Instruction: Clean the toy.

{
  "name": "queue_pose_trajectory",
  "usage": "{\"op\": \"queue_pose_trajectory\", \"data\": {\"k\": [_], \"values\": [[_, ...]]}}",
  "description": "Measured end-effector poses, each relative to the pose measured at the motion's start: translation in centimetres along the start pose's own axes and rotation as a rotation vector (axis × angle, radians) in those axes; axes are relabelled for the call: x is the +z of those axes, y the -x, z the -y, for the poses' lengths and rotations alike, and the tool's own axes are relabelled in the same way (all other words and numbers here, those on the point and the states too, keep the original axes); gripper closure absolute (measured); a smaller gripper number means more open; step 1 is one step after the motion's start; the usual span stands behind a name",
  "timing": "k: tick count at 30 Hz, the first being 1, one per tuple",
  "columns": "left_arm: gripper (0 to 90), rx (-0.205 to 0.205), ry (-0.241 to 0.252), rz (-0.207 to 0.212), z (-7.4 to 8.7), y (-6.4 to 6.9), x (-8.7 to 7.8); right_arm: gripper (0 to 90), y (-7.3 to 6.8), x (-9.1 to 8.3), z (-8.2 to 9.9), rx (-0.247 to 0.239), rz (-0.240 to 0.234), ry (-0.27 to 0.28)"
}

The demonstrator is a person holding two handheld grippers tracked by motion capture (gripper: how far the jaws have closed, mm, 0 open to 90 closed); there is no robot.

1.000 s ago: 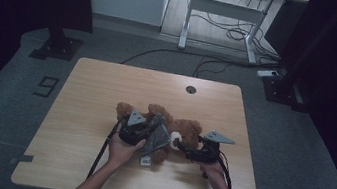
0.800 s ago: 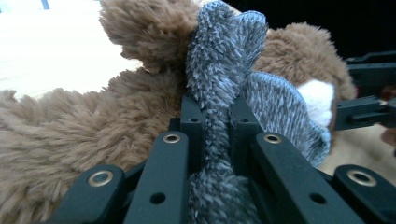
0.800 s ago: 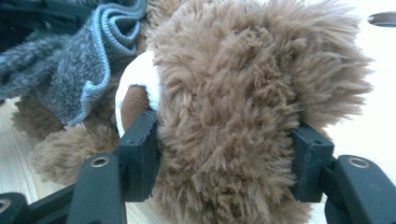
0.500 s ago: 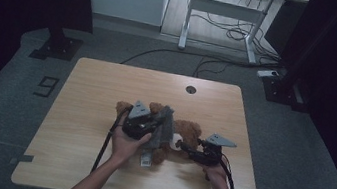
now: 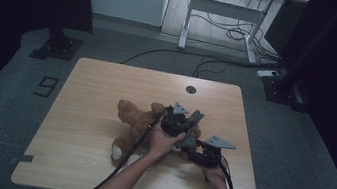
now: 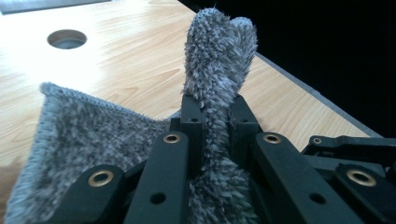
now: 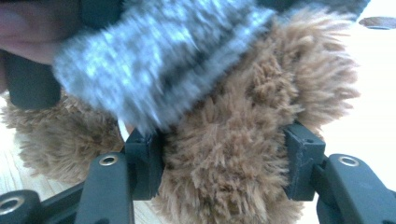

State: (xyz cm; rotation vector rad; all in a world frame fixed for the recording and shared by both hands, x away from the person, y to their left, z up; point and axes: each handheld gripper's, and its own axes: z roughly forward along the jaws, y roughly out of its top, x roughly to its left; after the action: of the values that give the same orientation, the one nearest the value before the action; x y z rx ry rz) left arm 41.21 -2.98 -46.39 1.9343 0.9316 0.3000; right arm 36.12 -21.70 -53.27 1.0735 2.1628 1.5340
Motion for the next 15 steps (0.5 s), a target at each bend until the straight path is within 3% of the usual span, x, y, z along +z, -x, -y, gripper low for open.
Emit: {"op": "queue_pose_trajectory", "data": {"k": [2, 4, 7, 9, 10, 11, 13, 15], "values": [[79.9, 0.020, 0.001, -0.045, -0.1, -0.4, -1.1, 42.0, -0.1, 0.0, -0.2, -0.019, 0.004, -0.005], [79.8, 0.016, -0.005, -0.085, 0.2, -1.7, -2.1, 42.0, -0.2, 0.0, -0.2, -0.024, 0.007, -0.008], [79.9, -0.073, -0.014, -0.086, 1.6, -4.6, -3.2, 42.2, 0.0, -0.1, -0.2, -0.007, 0.000, -0.006], [80.2, -0.152, 0.022, -0.030, 3.0, -6.7, -4.4, 43.5, 0.2, -0.1, -0.1, 0.002, -0.003, -0.002], [80.3, -0.163, 0.031, -0.024, 3.2, -7.0, -4.9, 45.2, 0.1, -0.1, -0.1, 0.008, -0.005, 0.001], [80.3, -0.156, 0.035, -0.033, 3.2, -7.3, -5.5, 50.5, 0.1, 0.0, -0.1, 0.012, -0.009, 0.001], [80.4, -0.139, 0.041, -0.067, 3.2, -7.7, -6.7, 51.5, 0.1, 0.2, -0.1, 0.028, 0.010, 0.012], [80.4, -0.138, 0.040, -0.071, 3.1, -8.1, -7.6, 51.4, 0.1, 0.3, -0.1, 0.030, 0.007, 0.018]]}}
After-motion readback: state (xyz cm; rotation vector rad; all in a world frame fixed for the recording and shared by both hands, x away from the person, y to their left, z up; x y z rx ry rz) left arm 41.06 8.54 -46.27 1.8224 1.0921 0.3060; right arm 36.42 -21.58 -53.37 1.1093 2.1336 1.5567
